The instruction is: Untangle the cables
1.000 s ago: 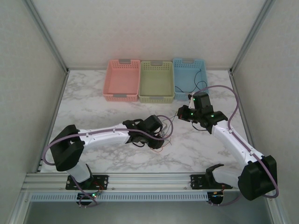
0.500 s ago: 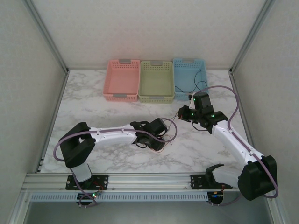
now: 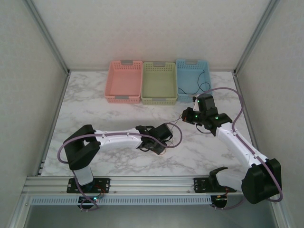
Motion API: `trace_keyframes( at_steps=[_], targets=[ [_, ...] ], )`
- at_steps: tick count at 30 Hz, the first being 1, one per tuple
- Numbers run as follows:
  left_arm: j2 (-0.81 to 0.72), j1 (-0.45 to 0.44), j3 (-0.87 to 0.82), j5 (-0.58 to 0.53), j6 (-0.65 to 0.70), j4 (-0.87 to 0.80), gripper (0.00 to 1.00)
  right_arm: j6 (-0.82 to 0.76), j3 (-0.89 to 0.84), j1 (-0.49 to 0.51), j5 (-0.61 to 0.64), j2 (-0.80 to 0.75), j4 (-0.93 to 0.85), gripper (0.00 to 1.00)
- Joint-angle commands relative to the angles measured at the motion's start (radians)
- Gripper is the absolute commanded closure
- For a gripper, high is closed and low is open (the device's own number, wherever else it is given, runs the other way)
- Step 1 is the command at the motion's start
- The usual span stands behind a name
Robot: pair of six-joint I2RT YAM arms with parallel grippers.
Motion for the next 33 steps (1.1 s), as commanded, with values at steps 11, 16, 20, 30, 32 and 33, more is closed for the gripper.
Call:
trace_keyframes(
  at_steps=[11, 16, 20, 30, 32, 33],
  targets=[
    [0.048, -0.024, 0.007, -0.145, 0.023, -0.096, 0.79, -0.023, 0.002, -0.013, 0.010, -0.030, -0.022, 1.00],
    [0.008, -0.025, 0.000, -0.168, 0.016, -0.100, 0.94, -0.031, 0.003, -0.018, 0.018, -0.035, -0.029, 1.00],
    [-0.092, -0.024, -0.024, -0.178, 0.005, -0.100, 1.00, -0.041, 0.008, -0.031, 0.021, -0.042, -0.037, 1.00],
    [-0.402, 0.003, -0.080, -0.198, -0.052, -0.172, 1.00, -0.026, -0.026, -0.158, 0.022, -0.084, -0.025, 1.00],
    [-0.482, 0.025, -0.098, -0.187, -0.070, -0.186, 1.00, -0.026, -0.039, -0.188, 0.025, -0.079, -0.022, 1.00],
    [-0.511, 0.038, -0.107, -0.184, -0.076, -0.193, 1.00, -0.025, -0.046, -0.202, 0.028, -0.076, -0.022, 1.00]
  ],
)
